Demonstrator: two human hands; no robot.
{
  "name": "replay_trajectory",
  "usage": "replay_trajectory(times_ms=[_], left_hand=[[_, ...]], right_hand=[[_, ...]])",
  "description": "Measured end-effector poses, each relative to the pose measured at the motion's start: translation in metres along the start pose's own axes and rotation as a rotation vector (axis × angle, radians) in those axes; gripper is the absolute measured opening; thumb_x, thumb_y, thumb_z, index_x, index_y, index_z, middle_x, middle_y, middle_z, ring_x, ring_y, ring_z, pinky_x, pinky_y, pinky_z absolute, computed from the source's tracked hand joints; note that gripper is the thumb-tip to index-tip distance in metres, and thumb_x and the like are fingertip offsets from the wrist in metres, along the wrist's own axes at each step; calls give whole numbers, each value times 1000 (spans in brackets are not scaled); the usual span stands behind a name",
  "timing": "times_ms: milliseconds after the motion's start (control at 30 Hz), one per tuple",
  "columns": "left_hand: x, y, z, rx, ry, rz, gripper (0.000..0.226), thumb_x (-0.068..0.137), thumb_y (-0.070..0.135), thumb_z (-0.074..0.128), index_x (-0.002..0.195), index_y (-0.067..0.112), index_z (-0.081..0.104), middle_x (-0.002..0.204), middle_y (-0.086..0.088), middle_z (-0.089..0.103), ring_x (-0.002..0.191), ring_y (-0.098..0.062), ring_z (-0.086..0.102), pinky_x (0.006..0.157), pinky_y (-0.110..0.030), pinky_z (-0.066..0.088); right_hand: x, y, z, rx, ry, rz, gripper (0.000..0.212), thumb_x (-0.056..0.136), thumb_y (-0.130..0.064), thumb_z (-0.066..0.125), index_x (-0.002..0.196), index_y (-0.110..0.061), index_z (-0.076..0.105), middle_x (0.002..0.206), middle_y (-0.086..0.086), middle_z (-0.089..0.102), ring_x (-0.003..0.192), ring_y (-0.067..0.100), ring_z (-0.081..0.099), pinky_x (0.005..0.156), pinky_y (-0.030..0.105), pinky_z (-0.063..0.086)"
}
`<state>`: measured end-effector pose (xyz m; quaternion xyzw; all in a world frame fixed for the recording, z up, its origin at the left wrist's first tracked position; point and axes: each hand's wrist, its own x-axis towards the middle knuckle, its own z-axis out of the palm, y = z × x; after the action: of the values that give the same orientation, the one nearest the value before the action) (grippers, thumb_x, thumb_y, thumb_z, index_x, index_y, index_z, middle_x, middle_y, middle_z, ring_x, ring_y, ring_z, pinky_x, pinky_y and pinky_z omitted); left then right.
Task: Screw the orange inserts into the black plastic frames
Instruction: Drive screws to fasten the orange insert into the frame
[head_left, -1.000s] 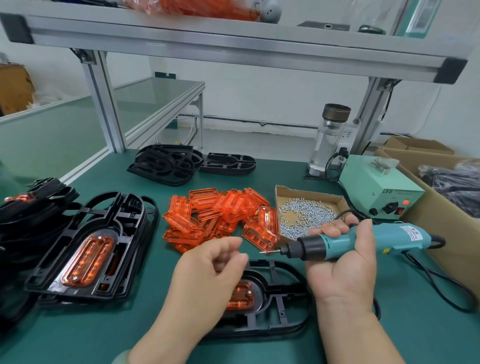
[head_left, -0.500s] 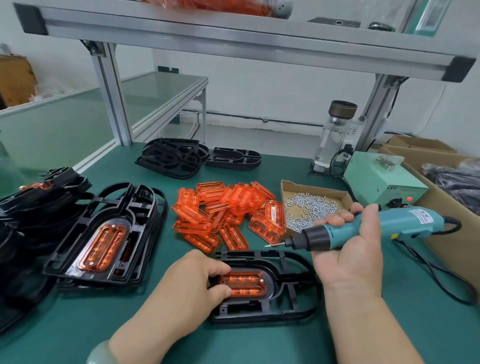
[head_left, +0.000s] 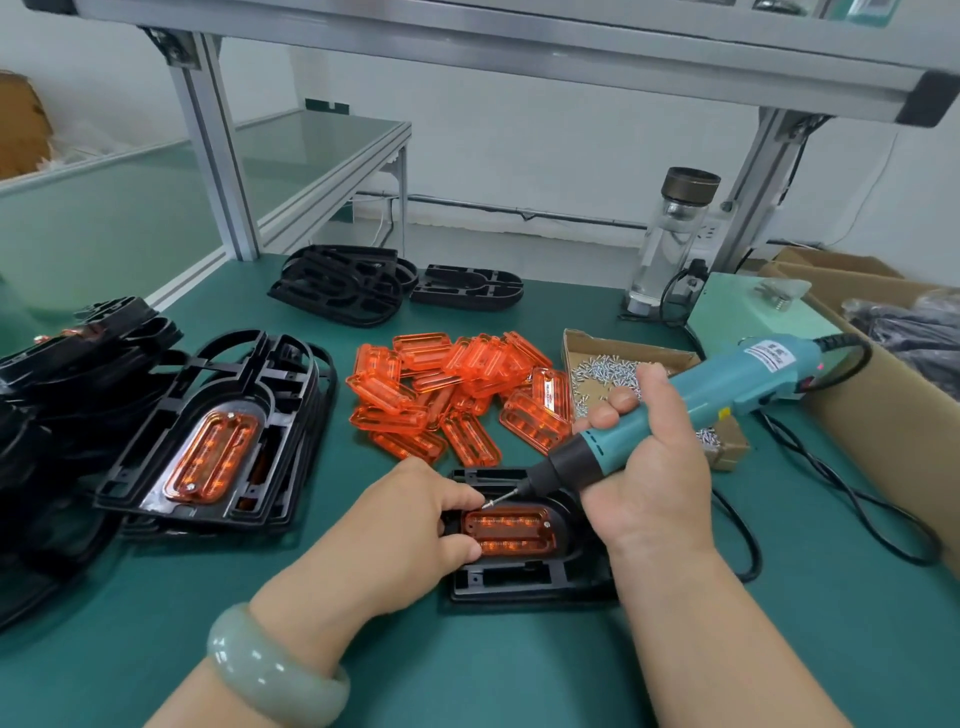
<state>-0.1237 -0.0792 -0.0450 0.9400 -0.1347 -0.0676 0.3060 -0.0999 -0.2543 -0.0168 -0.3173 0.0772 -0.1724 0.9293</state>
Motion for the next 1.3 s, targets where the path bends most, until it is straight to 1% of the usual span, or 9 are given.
replay_trajectory(times_ms=[100,233,367,567,800,933,1067,1133,1300], left_hand=[[0,0,1,-14,7,-15,44,81,39,70,124,40,58,103,11,43,91,-8,55,82,-21,41],[0,-1,2,-36,28,-28,43,80,39,71,122,41,59,98,13,43,89,-7,53,77,-19,37],[-1,-1,4,-49,32,-27,41,81,37,70,121,40,60,101,10,44,92,-11,54,79,-21,39],[-1,-2,5,-62,37,-32,43,81,37,70,122,39,60,100,11,43,94,-12,53,82,-22,39],[-1,-2,4,-61,32,-40,42,81,37,70,122,39,60,101,11,42,95,-13,53,81,-22,39],[-1,-1,4,-59,36,-36,43,80,37,71,122,38,60,100,10,42,92,-13,54,81,-22,41],[-1,0,3,-41,31,-21,41,81,36,71,121,38,62,101,6,46,89,-12,56,76,-20,38],[-1,1,3,-41,30,-22,41,81,36,71,121,38,62,101,6,46,88,-13,56,76,-20,38],[-1,1,2,-48,30,-31,42,81,36,71,122,37,61,102,7,44,88,-11,55,79,-21,39]], right_hand=[[1,5,2,-38,-10,-6,19,95,-20,60,80,-20,48,59,-5,48,46,9,46,52,22,41],[2,12,3,-85,-31,-31,19,94,-18,61,80,-19,49,59,-4,48,47,10,45,51,21,41],[3,15,1,-119,-44,-65,18,94,-16,61,78,-19,51,60,-3,47,47,11,45,52,22,39],[3,18,0,-111,-65,-62,15,93,-15,61,82,-18,52,60,-3,48,47,10,46,51,21,41],[1,19,2,-154,-126,-92,12,84,-19,64,82,-18,52,59,-2,47,48,11,45,50,21,42],[0,20,3,-168,-126,-103,13,81,-19,65,82,-18,52,59,-2,46,50,12,43,49,21,41],[-1,19,5,-186,-137,-132,10,81,-18,63,79,-20,54,59,-2,45,50,13,42,49,22,40],[-2,19,5,-192,-158,-132,9,81,-17,63,78,-21,55,58,-2,46,49,13,43,49,22,40],[-4,18,8,-233,-222,-148,9,83,-16,60,87,-17,52,56,-3,47,46,12,45,48,22,42]])
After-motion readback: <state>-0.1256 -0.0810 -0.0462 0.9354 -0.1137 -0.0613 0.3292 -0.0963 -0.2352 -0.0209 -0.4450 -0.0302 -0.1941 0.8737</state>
